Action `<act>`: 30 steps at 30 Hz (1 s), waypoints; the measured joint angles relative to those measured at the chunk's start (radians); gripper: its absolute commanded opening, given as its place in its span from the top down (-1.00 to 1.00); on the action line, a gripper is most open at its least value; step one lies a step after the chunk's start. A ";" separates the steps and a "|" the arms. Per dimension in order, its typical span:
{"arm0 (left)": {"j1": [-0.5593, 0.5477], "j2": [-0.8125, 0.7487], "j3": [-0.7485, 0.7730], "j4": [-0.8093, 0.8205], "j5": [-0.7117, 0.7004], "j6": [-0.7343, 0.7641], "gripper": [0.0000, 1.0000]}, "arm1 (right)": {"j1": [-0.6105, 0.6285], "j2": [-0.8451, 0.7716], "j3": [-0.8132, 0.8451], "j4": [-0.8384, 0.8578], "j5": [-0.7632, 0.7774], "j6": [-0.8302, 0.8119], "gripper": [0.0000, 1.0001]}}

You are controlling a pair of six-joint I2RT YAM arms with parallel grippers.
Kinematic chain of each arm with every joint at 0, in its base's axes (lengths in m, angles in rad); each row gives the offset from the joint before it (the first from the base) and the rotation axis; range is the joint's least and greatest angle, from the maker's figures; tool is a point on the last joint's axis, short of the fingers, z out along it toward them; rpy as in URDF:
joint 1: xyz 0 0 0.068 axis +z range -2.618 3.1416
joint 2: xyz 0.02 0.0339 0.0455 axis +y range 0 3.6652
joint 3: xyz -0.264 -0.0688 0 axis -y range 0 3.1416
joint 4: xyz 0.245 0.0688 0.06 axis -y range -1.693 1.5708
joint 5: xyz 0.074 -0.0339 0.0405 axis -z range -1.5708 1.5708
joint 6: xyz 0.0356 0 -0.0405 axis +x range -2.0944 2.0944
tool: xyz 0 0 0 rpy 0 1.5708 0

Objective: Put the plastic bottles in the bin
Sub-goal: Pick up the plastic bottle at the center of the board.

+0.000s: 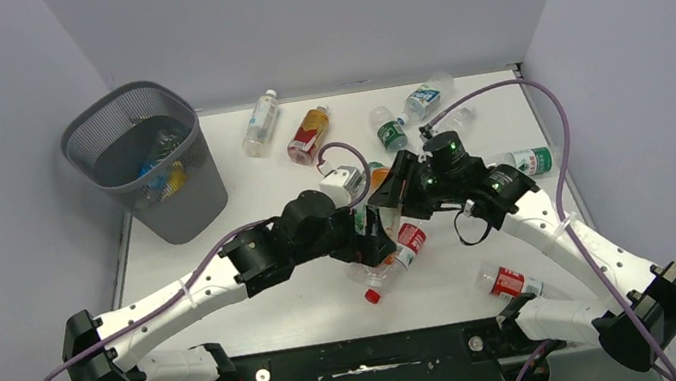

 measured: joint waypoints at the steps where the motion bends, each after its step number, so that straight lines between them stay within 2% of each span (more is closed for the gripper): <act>1: -0.002 0.000 0.004 0.000 -0.005 0.001 -0.83 | 0.000 0.000 0.000 0.008 -0.006 0.006 0.10; 10: -0.040 0.004 0.008 0.000 -0.061 0.001 -0.78 | -0.002 -0.017 -0.008 0.069 -0.035 0.053 0.11; 12: -0.058 0.010 0.008 -0.001 -0.074 0.000 -0.67 | -0.004 -0.037 -0.016 0.075 -0.036 0.067 0.11; 17: -0.092 0.025 0.010 -0.012 -0.103 -0.005 -0.18 | -0.004 -0.084 -0.037 0.085 -0.037 0.084 0.11; 22: -0.104 0.028 0.011 -0.019 -0.113 -0.010 0.04 | -0.004 -0.112 -0.069 0.090 -0.035 0.101 0.09; 25: -0.110 0.029 0.011 -0.021 -0.115 -0.011 0.17 | -0.004 -0.121 -0.079 0.096 -0.035 0.106 -0.02; 30: -0.118 0.029 0.011 -0.021 -0.119 -0.026 0.20 | -0.004 -0.128 -0.087 0.105 -0.038 0.117 -0.52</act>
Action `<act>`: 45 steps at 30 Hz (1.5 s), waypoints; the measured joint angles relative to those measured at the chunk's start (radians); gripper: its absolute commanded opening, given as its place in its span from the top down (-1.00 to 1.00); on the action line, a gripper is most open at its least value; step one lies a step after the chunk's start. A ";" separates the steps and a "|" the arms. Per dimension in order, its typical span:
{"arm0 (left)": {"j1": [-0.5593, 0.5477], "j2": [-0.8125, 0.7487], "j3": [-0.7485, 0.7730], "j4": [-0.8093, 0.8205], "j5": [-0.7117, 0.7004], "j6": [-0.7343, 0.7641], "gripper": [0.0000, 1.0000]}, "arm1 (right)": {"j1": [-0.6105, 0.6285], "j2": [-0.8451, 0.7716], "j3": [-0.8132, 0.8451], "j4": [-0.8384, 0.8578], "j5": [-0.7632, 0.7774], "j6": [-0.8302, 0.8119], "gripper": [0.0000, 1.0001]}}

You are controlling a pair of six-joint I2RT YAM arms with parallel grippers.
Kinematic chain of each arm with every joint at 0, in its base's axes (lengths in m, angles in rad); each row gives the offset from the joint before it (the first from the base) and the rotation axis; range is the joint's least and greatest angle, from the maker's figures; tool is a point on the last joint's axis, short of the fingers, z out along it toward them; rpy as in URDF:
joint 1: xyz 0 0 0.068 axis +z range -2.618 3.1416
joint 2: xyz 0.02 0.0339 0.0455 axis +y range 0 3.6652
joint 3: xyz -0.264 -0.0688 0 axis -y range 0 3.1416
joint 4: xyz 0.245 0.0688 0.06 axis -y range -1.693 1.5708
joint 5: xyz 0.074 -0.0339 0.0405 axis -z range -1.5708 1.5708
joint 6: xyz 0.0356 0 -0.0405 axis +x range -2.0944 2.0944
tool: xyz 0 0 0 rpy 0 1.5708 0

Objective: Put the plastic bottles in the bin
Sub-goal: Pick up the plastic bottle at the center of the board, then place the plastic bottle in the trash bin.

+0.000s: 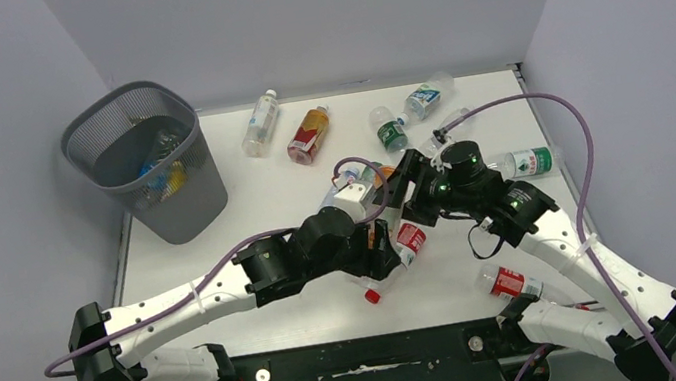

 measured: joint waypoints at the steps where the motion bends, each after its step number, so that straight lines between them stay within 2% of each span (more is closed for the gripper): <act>1: -0.001 0.000 0.000 0.000 -0.002 -0.001 0.21 | 0.000 -0.004 -0.005 0.006 0.000 0.002 -0.60; 13: -0.005 -0.002 0.001 -0.036 -0.040 -0.002 0.23 | 0.000 -0.006 -0.013 0.018 0.005 0.002 -0.99; 23: 0.016 -0.049 0.043 -0.160 -0.116 0.001 0.22 | -0.002 -0.076 0.044 -0.104 0.068 -0.018 -0.96; 35: 0.229 -0.089 0.163 -0.311 -0.132 0.076 0.19 | -0.008 -0.230 0.087 -0.255 0.172 -0.043 -0.96; 39: 0.334 -0.085 0.277 -0.375 -0.131 0.135 0.17 | -0.008 -0.258 0.086 -0.280 0.181 -0.047 -0.96; 45: 0.527 -0.018 0.539 -0.448 -0.134 0.257 0.17 | -0.008 -0.275 0.044 -0.280 0.180 -0.046 -0.96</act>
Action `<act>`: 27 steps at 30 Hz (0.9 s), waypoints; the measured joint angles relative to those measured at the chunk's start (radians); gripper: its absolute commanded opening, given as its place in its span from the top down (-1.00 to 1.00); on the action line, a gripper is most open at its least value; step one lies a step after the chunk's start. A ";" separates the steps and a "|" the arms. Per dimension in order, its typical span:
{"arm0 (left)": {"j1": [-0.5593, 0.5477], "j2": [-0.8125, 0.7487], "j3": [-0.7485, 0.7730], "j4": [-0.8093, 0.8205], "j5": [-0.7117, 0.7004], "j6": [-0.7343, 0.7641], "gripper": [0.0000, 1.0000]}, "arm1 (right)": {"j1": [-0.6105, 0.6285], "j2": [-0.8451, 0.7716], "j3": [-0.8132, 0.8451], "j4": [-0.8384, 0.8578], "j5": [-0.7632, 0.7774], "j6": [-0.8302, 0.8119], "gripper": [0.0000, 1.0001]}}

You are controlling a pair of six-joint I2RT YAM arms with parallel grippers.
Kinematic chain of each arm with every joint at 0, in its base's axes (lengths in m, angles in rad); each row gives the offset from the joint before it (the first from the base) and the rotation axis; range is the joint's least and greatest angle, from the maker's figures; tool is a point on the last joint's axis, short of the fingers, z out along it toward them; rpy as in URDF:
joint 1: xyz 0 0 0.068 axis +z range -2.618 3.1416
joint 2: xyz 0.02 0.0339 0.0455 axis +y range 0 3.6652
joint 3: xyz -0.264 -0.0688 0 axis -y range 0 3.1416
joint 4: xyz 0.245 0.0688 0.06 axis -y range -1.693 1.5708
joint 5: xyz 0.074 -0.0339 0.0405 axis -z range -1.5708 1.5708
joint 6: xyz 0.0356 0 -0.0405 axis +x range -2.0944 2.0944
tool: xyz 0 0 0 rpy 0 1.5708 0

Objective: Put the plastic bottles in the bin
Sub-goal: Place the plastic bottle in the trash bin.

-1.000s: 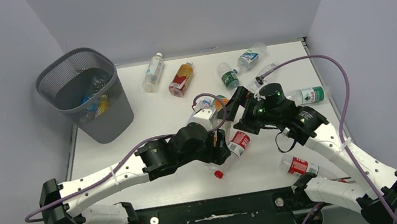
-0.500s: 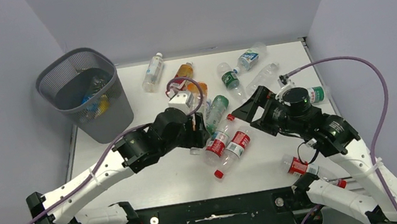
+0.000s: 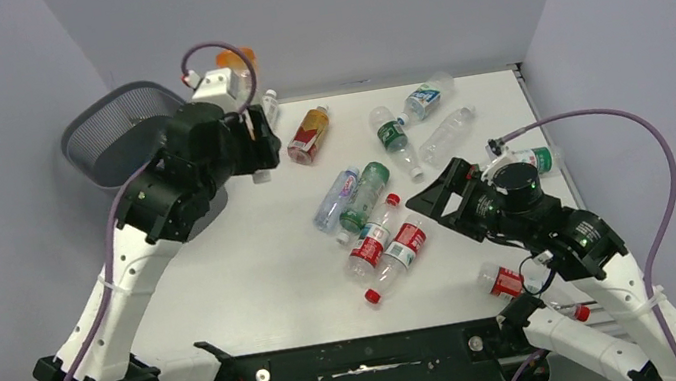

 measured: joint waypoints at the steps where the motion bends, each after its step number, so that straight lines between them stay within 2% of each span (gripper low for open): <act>1: 0.030 0.010 0.028 -0.008 0.000 0.014 0.17 | 0.000 0.000 -0.003 0.001 -0.002 0.000 -0.96; 12: 0.440 0.154 0.289 -0.061 0.071 0.157 0.12 | 0.000 -0.029 -0.025 -0.018 -0.007 0.000 -0.96; 20: 0.684 0.208 0.340 -0.063 0.155 0.188 0.09 | 0.000 -0.053 -0.039 -0.029 -0.010 0.000 -0.96; 21: 0.708 0.214 0.340 -0.062 0.169 0.188 0.04 | 0.000 -0.052 -0.039 -0.029 -0.010 0.000 -0.96; 23: 0.753 0.230 0.339 -0.062 0.190 0.187 -0.26 | 0.000 -0.051 -0.039 -0.029 -0.010 0.000 -0.96; 27: 0.830 0.268 0.338 -0.061 0.219 0.168 -0.50 | 0.000 -0.046 -0.039 -0.029 -0.011 0.000 -0.96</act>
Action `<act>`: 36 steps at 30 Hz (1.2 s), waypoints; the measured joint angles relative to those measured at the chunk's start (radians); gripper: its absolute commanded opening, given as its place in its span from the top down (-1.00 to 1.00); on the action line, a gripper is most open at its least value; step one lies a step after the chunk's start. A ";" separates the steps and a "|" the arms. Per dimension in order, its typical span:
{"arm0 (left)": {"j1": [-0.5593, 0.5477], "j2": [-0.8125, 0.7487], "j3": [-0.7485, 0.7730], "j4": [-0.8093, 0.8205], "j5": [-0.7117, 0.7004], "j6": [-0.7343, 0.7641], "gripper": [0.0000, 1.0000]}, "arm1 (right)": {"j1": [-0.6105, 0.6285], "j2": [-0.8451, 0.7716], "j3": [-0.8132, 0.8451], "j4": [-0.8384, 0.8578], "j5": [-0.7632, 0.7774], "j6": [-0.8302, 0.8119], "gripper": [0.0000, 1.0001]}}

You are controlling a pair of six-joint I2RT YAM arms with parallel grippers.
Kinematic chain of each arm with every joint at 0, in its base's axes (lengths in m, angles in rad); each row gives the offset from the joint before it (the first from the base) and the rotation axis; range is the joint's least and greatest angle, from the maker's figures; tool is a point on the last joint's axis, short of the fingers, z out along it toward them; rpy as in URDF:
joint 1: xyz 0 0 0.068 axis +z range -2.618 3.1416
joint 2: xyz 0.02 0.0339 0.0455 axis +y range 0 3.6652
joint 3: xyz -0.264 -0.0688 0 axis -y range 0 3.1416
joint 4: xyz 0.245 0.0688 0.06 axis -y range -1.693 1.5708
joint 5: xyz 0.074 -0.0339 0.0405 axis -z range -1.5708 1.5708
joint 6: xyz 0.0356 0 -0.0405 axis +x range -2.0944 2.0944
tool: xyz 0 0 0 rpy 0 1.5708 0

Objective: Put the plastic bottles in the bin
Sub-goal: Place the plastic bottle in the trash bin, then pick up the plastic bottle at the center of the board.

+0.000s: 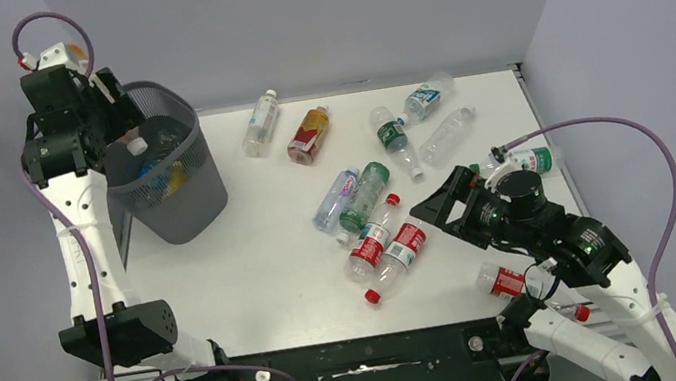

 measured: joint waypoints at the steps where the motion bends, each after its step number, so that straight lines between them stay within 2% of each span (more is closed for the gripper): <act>1: 0.012 0.008 -0.003 0.002 0.004 -0.006 -0.55 | 0.000 0.003 0.000 0.000 0.000 0.000 -0.96; 5: 0.050 0.034 -0.032 0.004 0.020 -0.033 -0.66 | 0.000 0.014 0.000 0.000 -0.003 -0.001 -0.96; 19: 0.038 0.024 -0.048 0.005 0.127 -0.085 -0.70 | 0.000 0.093 -0.004 0.009 -0.006 -0.003 -0.96; 21: -0.007 0.007 -0.048 0.004 0.114 -0.088 -0.70 | 0.000 0.113 -0.004 0.010 -0.005 -0.004 -0.96; 26: -0.232 -0.049 -0.059 0.010 0.094 -0.094 -0.71 | -0.007 0.188 0.014 0.000 0.021 -0.007 -0.96; 29: -0.329 -0.090 -0.106 0.018 0.077 -0.105 -0.71 | -0.034 0.228 0.052 -0.027 0.058 -0.006 -0.96; 36: -0.562 -0.150 -0.258 0.031 -0.012 -0.147 -0.72 | -0.242 0.277 0.117 -0.081 0.142 -0.041 -0.95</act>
